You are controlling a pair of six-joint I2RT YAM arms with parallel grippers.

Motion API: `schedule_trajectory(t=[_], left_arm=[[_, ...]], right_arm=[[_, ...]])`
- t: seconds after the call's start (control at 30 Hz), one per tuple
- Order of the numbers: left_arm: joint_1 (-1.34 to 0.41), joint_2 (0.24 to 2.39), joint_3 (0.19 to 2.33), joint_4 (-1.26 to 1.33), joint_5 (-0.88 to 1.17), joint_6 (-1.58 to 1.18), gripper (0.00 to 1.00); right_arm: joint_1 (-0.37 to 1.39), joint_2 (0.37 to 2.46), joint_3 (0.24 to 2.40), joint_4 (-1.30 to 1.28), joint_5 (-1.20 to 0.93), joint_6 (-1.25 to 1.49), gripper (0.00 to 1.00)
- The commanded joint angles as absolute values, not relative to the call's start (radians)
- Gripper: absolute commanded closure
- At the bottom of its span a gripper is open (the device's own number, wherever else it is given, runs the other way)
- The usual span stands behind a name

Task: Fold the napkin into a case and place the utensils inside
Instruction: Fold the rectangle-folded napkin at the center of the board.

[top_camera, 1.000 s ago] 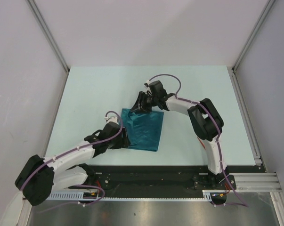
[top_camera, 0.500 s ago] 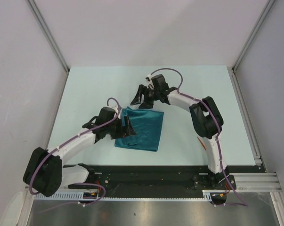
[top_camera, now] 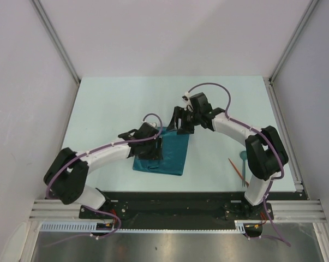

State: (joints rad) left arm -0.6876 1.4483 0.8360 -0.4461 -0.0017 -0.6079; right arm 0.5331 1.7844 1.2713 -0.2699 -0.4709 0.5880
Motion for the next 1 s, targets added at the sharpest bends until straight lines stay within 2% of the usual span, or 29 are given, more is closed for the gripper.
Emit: schedule_trajectory(t=[0.0, 0.23, 0.33, 0.4, 0.57, 0.77, 0.97], left_arm=[[-0.732, 1.554, 0.923, -0.534, -0.185, -0.644, 0.27], [-0.750, 1.635, 0.920, -0.581, -0.284, -0.680, 0.31], [-0.750, 1.614, 0.905, -0.594, -0.314, -0.689, 0.34], [-0.750, 1.586, 0.897, -0.612, -0.333, -0.693, 0.42], [-0.738, 1.513, 0.885, -0.664, -0.356, -0.710, 0.47], [-0.690, 1.381, 0.835, -0.678, -0.288, -0.723, 0.44], [-0.522, 1.220, 0.792, -0.713, -0.172, -0.692, 0.40]], right_arm=[[0.568, 1.706, 1.217, -0.253, -0.448, 0.568, 0.28], [0.584, 1.681, 1.143, -0.201, -0.462, 0.581, 0.29], [0.589, 1.678, 1.115, -0.180, -0.469, 0.591, 0.29], [0.591, 1.678, 1.098, -0.169, -0.477, 0.597, 0.30], [0.606, 1.692, 1.078, -0.146, -0.491, 0.600, 0.29], [0.620, 1.697, 1.045, -0.126, -0.492, 0.612, 0.30], [0.632, 1.632, 0.974, -0.167, -0.440, 0.629, 0.30]])
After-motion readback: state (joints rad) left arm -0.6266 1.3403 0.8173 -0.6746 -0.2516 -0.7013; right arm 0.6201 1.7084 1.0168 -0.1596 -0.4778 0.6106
